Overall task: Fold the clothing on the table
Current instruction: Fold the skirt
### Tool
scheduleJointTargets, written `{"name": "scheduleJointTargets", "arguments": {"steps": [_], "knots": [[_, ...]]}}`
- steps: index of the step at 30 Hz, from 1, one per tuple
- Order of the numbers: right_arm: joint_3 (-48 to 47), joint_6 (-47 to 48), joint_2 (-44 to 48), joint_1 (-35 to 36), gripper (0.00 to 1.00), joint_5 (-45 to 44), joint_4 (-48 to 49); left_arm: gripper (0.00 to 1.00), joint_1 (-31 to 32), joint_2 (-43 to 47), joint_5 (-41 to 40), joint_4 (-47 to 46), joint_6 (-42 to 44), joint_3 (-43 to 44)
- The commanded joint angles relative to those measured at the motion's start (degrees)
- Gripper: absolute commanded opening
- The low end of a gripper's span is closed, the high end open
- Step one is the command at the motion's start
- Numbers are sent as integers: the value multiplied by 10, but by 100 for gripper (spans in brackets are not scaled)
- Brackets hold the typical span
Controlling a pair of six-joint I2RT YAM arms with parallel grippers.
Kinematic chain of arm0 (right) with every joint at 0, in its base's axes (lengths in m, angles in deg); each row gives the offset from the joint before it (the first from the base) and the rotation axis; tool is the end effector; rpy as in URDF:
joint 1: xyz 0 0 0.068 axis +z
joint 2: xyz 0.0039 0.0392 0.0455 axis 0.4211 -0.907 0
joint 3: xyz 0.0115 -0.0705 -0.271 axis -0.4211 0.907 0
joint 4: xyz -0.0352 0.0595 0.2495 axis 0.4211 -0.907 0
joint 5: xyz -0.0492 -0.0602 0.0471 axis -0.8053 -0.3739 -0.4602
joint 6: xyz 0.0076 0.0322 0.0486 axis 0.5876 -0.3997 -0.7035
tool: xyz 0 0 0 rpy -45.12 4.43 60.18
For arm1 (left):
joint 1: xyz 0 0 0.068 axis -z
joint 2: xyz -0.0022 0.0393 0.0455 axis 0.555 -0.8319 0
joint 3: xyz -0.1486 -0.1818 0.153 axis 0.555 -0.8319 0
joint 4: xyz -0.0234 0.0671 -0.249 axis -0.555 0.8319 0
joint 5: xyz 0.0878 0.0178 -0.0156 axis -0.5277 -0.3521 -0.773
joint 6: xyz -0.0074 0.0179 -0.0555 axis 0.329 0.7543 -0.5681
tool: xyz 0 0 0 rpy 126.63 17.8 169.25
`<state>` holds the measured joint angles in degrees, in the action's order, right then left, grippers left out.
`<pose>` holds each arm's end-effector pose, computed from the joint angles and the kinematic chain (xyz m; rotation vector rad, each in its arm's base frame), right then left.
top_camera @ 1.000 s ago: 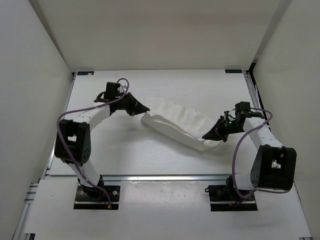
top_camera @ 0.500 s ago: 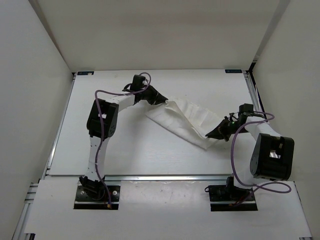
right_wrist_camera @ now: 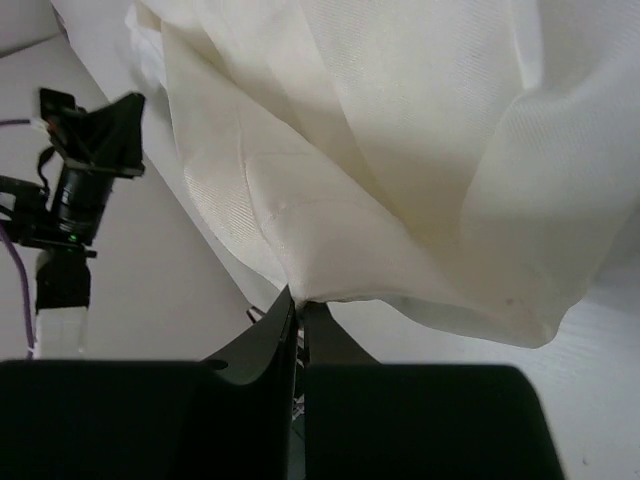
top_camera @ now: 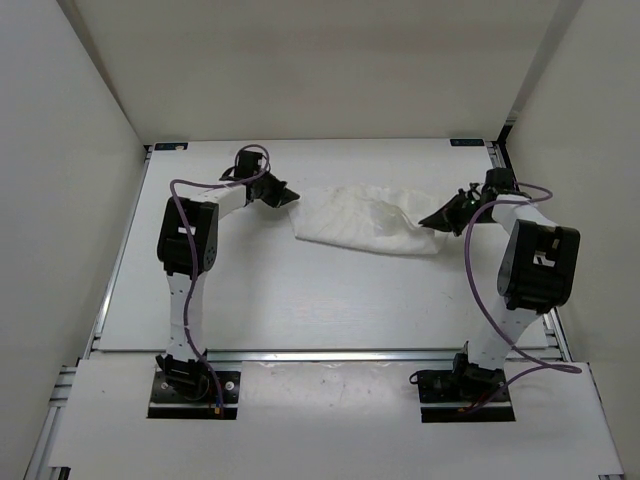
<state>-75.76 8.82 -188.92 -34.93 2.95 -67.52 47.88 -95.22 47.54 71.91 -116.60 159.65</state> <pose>0.3603 -0.0355 0.1914 0.8621 2.5192 1.1020 0.4838 -0.1379 0.1488 -1.0211 2.4135 -1.0483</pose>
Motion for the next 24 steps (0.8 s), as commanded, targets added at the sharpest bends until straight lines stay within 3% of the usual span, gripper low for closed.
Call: {"name": "scheduleJointTargets", "arguments": {"steps": [1, 10, 13, 16, 17, 19, 24], "knots": [[-75, -28, -38, 2, 0, -7, 28, 5, -2, 66, -10, -6, 13, -46], [-249, -52, -141, 12, 2, -24, 45, 5, 13, 107, 1, -25, 33, -151], [-316, -55, -197, 13, 23, -20, 91, 6, 28, 130, -4, -24, 47, -188], [-295, -84, -178, 16, 32, -35, 210, 6, 30, 155, -6, -18, 57, -226], [-276, -97, -165, 16, 47, -47, 262, 6, 28, 165, -6, -17, 61, -239], [-247, -99, -119, 25, 64, -70, 308, 5, 25, 179, -8, -21, 65, -261], [-251, 37, -59, 71, 61, -154, 187, 6, 5, 237, 5, -37, 65, -327]]}}
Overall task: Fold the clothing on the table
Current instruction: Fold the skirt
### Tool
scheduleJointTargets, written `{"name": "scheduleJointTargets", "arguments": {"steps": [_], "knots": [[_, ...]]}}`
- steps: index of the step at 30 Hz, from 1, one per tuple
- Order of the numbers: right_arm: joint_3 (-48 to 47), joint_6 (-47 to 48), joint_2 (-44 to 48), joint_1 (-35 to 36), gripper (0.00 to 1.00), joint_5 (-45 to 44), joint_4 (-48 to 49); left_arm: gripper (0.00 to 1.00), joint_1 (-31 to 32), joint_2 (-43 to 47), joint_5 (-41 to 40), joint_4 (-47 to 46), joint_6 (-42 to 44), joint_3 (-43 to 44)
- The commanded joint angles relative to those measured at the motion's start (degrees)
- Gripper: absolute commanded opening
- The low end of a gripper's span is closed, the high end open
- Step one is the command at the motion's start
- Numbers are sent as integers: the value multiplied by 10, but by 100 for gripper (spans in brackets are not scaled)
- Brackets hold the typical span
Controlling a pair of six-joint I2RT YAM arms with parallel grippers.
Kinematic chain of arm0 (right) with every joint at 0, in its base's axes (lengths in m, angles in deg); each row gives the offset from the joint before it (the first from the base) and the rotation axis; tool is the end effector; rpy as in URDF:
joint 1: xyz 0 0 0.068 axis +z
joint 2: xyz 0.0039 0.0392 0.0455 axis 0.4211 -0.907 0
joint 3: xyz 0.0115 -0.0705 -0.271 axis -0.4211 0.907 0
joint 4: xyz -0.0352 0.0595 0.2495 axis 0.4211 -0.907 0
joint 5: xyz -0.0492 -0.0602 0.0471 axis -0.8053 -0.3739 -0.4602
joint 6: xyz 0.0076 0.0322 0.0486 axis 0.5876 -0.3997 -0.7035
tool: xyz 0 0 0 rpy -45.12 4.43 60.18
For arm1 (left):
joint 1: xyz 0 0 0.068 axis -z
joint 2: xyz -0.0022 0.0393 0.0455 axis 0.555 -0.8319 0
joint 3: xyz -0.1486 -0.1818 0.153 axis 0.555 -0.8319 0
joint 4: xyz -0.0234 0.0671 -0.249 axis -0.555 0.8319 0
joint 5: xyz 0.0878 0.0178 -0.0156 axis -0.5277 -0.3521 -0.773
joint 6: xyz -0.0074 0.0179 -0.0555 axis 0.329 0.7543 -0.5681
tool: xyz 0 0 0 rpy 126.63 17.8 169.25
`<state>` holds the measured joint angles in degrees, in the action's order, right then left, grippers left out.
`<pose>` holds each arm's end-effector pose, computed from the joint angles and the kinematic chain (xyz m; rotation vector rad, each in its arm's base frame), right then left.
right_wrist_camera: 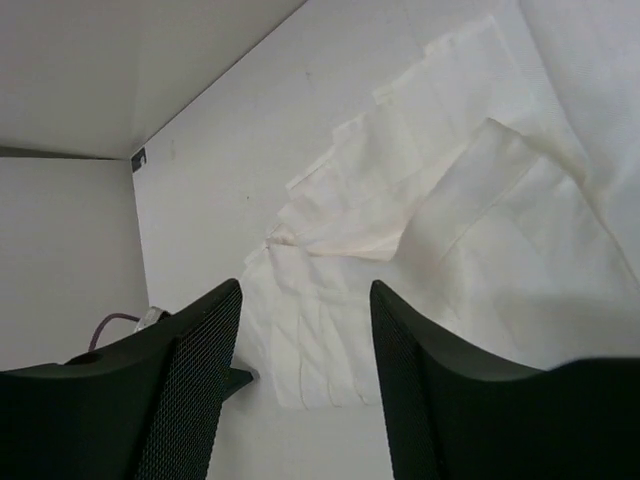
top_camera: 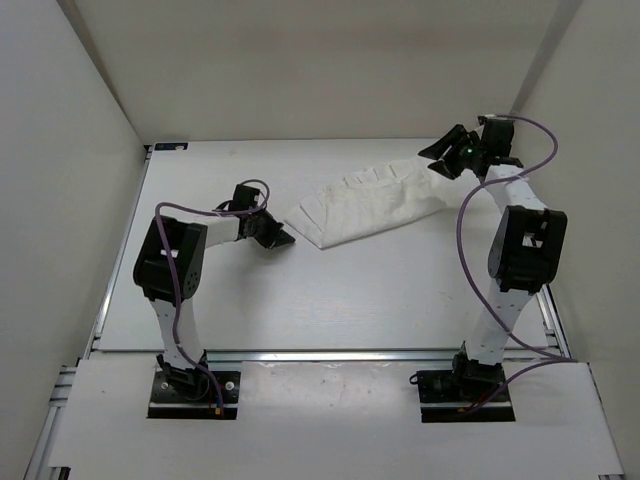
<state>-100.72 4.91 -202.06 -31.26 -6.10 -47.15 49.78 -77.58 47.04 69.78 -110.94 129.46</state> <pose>0.4796 -0.0310 0.2581 0.5602 2.0941 0.9420 0.3702 -0.1222 0.1302 -0.9672 2.6133 -0.9100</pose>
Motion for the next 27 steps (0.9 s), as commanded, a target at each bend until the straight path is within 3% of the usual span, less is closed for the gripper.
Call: {"name": "scheduleJointTargets", "arguments": {"steps": [1, 2, 4, 5, 6, 7, 9, 12, 18, 22, 27], "knots": [[2, 95, 82, 48, 59, -84, -39, 4, -21, 66, 20, -26, 5, -35], [12, 103, 99, 61, 52, -85, -42, 2, -27, 82, 28, -34, 3, -37], [29, 118, 106, 83, 25, -113, -67, 0, -32, 95, 34, -22, 21, -10], [26, 129, 101, 90, 20, -115, -79, 0, -31, 99, 31, -7, 36, 15], [18, 137, 90, 101, 5, -124, -102, 0, -30, 95, 35, 10, 57, 36], [-7, 145, 77, 104, 0, -129, -136, 0, -25, 80, 39, 15, 70, 76], [-59, 152, 29, 117, 0, -119, -201, 0, -16, 48, 55, 57, 107, 146], [-131, 166, -11, 128, 0, -125, -283, 0, 13, -22, 5, 136, 167, 286], [-76, 179, 34, 144, 0, -164, -284, 0, 48, -157, -35, 210, 211, 446], [-55, 187, 66, 127, 0, -169, -294, 0, 76, -222, -79, 281, 238, 496], [-11, 188, 106, 104, 0, -165, -287, 0, 119, -235, -149, 319, 258, 506]]}}
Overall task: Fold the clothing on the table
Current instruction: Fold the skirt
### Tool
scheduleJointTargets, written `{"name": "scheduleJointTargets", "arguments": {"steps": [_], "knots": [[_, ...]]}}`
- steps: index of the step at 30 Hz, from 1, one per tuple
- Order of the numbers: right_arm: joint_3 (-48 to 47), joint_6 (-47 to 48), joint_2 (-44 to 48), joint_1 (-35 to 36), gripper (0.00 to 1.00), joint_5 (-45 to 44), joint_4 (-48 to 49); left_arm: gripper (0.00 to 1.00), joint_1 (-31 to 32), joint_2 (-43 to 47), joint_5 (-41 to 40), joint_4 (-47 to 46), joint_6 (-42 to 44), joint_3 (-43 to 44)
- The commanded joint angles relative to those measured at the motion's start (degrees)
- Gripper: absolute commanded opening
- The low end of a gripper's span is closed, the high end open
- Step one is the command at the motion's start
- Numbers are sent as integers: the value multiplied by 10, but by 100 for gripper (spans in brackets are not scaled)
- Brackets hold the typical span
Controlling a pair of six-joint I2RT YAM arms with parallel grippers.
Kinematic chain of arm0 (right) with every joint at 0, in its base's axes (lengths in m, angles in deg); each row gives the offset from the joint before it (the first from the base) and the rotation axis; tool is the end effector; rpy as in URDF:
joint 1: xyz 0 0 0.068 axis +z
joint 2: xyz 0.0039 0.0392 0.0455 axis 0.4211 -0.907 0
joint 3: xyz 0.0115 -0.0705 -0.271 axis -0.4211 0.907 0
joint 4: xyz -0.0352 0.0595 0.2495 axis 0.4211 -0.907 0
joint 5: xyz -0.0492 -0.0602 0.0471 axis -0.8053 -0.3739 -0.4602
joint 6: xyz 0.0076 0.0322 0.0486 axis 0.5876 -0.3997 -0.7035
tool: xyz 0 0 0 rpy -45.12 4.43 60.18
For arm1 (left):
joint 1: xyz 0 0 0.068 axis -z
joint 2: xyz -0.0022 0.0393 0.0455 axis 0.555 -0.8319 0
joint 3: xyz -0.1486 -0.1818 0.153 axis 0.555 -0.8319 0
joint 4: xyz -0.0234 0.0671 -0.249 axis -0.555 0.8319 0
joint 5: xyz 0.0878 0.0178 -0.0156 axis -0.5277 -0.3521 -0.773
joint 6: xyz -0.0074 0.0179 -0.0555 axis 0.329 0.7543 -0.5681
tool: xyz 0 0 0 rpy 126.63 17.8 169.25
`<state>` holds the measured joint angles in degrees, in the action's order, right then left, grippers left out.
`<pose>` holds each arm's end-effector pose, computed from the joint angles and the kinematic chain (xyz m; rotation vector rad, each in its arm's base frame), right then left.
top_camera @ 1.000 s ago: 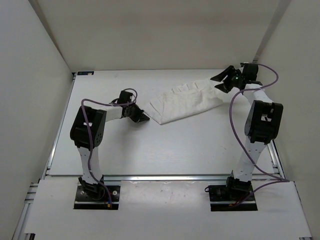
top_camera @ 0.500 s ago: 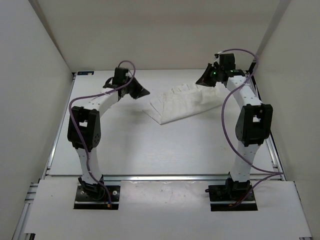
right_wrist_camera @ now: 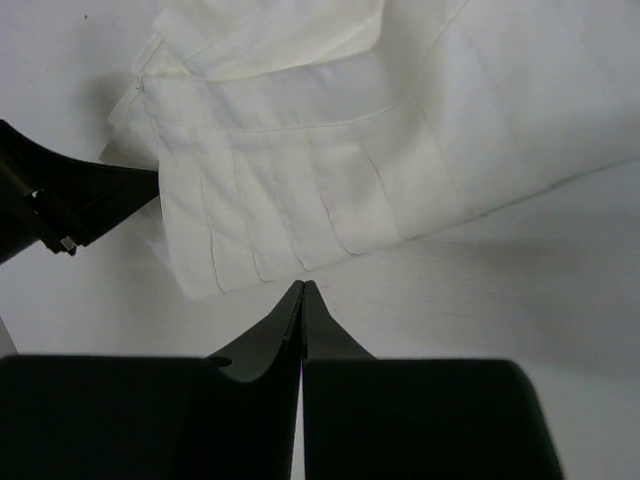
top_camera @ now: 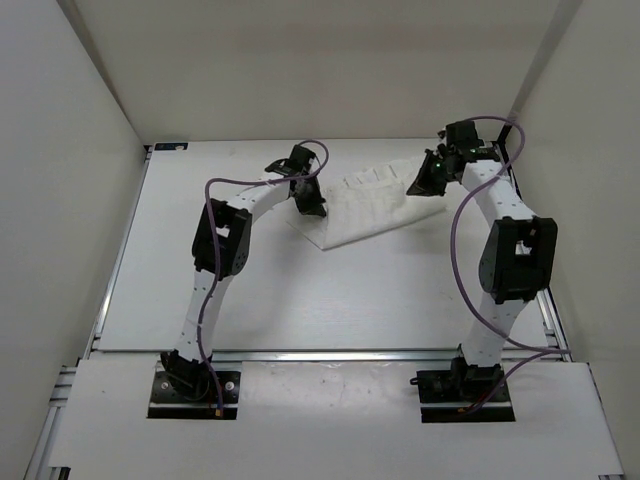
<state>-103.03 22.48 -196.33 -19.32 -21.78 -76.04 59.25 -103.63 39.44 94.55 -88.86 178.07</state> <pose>0.4318 0.0539 0.2701 0.2858 2.4986 0.5592 0.4695 -0.2349 0.1465 -0.2775 2.7272 -0.6703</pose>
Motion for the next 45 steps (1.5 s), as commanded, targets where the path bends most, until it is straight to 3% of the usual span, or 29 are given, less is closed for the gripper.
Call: {"name": "scheduleJointTargets", "arguments": {"steps": [1, 5, 8, 14, 22, 25, 35, 40, 45], "knots": [[16, 14, 52, -21, 0, -9, 4, 0, 32, 21, -92, 89, 43, 32], [35, 11, 70, -32, 1, -4, 0, 0, 53, 8, -144, 173, 71, 66], [45, 14, 76, -49, 0, -3, -6, 0, 60, 39, -141, 188, 83, 18], [42, 28, 85, -69, 0, -10, -31, 0, 26, 212, -108, 92, 79, -294], [58, 60, 82, -41, 0, 1, -68, 0, -59, 367, -104, 83, 101, -486], [33, 78, 41, -18, 0, 43, -76, 0, -73, 372, -93, 76, 100, -500], [-201, 75, -191, 66, 0, 98, -93, 0, -71, 348, -70, 80, 98, -482], [-217, 60, -245, 75, 0, 140, -58, 0, -73, 360, -77, 87, 96, -481], [-209, 59, -272, 87, 0, 125, -54, 0, -85, 372, -69, 86, 94, -504]]}}
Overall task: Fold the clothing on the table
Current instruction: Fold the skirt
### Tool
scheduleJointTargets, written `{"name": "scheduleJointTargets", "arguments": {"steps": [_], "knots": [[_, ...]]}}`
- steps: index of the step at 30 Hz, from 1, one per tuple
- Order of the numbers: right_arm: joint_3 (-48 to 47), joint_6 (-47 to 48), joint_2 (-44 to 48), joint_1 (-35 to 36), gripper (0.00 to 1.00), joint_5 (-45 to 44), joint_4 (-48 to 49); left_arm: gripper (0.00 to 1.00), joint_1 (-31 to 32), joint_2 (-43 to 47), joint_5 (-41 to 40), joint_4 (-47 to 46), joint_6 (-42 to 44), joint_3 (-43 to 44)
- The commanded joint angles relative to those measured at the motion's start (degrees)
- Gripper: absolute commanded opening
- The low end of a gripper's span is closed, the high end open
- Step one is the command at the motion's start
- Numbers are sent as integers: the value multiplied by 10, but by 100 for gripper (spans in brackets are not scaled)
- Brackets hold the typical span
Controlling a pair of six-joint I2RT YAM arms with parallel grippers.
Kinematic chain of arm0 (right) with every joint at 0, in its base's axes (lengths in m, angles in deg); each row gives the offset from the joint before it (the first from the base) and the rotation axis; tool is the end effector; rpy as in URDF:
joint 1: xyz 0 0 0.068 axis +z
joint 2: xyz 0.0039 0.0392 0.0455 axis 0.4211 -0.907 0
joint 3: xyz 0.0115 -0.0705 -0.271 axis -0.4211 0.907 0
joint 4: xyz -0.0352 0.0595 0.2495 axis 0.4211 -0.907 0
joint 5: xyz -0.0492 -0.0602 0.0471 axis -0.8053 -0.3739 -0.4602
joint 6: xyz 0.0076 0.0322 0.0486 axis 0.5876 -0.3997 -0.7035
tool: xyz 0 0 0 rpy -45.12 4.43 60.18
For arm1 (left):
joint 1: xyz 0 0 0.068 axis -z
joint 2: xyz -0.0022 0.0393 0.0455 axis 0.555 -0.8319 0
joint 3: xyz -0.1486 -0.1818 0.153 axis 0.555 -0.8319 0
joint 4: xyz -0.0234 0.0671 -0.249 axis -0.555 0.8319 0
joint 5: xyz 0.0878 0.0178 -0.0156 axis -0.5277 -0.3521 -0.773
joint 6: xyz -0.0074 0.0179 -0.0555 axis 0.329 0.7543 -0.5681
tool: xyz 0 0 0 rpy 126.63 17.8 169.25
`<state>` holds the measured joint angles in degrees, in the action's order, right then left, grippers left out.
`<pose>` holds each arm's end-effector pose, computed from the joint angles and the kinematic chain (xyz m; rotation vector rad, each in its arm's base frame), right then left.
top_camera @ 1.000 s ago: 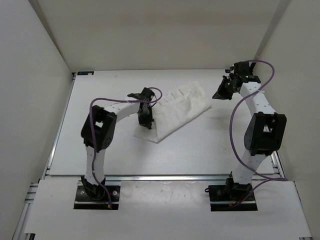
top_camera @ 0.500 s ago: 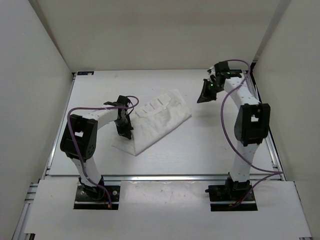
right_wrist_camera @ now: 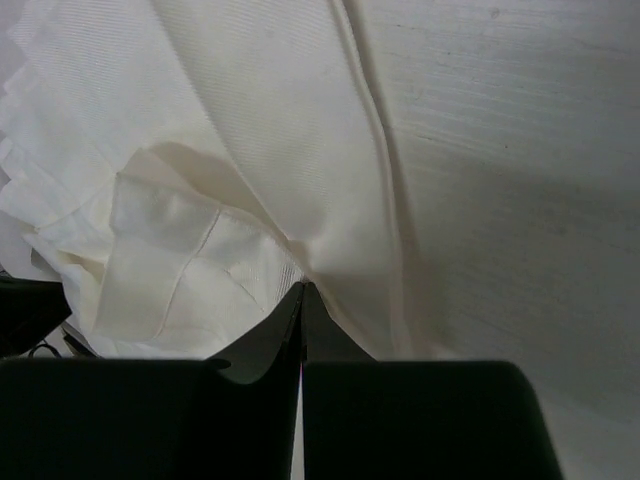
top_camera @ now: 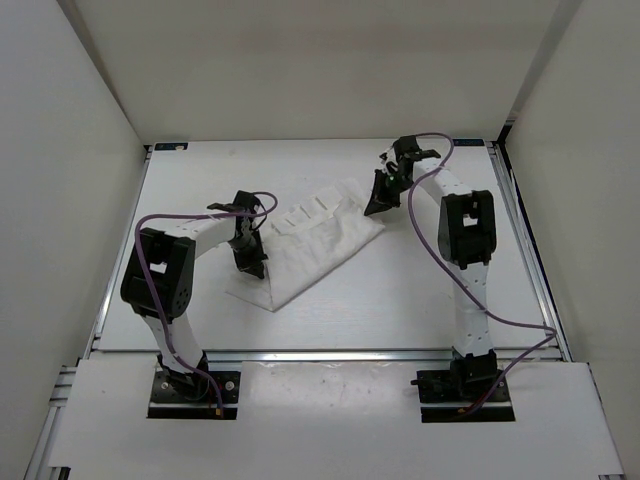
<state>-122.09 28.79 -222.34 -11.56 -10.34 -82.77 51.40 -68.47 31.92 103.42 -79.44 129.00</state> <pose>0.4914 0.1367 0.1613 -0.0367 2.7544 0.8019 0.3047 -0.1014 0.1561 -0.3519 3.0306 -0.2189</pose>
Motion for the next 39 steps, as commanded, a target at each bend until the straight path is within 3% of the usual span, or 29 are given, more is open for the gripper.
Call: {"name": "scheduleJointTargets", "arguments": {"steps": [1, 6, 11, 17, 22, 26, 31, 32, 33, 35, 36, 39], "knots": [[-13, -2, -11, 10, 0, 4, 16, 0, -8, 26, 4, 0, -2, -16], [55, 5, 2, 5, 1, -12, 34, 0, -9, 31, 1, -10, -4, -22], [187, 16, 55, -4, 0, -39, 61, 0, -10, 21, 2, -12, -6, -21], [352, 23, 158, 6, 0, -84, 20, 0, -15, -5, 9, -25, -9, 5], [522, 14, 310, 60, 0, -69, -16, 0, -15, -38, 12, -21, -5, 72], [552, 1, 409, 74, 0, -42, -17, 0, -13, -50, 10, -20, -1, 97], [477, 20, 464, 52, 0, -20, -18, 0, -16, -68, 14, -19, 1, 132], [467, 29, 474, 42, 3, -16, -12, 0, -14, -71, 21, -18, 4, 138], [463, 36, 479, 33, 22, 1, 4, 0, -18, -75, 21, -18, -1, 146], [446, 54, 475, 13, 44, 30, 23, 0, -11, -80, 21, -17, -2, 160], [441, 58, 462, 6, 50, 46, 29, 0, -10, -81, 28, -18, -2, 163], [425, 78, 415, -9, 52, 75, 39, 0, -13, -85, 23, -11, -1, 176]]}}
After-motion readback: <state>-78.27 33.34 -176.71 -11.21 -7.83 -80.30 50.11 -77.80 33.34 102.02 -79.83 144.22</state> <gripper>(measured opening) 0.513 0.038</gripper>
